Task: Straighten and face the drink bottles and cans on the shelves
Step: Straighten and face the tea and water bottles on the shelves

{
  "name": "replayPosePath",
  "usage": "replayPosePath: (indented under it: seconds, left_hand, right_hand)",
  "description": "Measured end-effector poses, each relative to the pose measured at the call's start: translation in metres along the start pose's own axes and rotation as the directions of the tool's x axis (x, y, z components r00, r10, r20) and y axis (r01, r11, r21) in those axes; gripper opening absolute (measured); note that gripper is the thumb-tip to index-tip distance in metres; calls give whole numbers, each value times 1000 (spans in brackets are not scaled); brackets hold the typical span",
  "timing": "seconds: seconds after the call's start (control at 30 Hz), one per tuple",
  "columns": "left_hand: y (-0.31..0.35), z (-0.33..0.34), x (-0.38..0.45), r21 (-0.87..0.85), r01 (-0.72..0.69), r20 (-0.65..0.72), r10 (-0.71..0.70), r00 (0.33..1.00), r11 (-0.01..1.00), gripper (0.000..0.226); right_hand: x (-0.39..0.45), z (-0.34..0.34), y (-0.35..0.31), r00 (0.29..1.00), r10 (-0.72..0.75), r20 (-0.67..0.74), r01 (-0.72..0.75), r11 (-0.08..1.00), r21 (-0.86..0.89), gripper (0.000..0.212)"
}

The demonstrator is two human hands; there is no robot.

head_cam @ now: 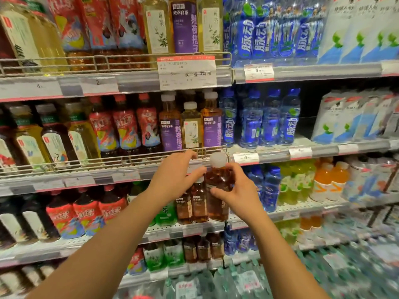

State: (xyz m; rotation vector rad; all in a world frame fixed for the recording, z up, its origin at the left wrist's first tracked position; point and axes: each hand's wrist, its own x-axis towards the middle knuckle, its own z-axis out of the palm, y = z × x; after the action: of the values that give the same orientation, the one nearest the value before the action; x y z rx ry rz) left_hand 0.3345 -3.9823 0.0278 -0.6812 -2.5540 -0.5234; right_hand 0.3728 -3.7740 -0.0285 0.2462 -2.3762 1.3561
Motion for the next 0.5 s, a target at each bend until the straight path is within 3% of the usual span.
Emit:
replayPosePath:
  seconds: [0.07, 0.13, 0.23, 0.33, 0.5]
  left_hand:
    - [-24, 15, -3, 203, -17, -41, 26, 999, 979, 58]
    - [-46, 32, -9, 312, 45, -11, -44, 999, 949, 61]
    - [-70, 57, -19, 345, 140, 27, -159, 987, 928, 71]
    - [-83, 76, -27, 353, 147, -5, -155, 988, 924, 76]
    - [-95, 96, -31, 361, 149, -50, -141, 989, 920, 80]
  right_hand:
    - [2, 3, 21, 999, 47, -7, -47, 996, -69, 56]
    - [2, 8, 43, 995, 99, -16, -100, 988, -121, 55]
    - [3, 15, 71, 989, 148, -2, -145, 969, -200, 55]
    - [10, 23, 94, 987, 157, 22, -144, 945, -295, 56]
    - [35, 40, 116, 984, 179, 14, -167, 940, -297, 61]
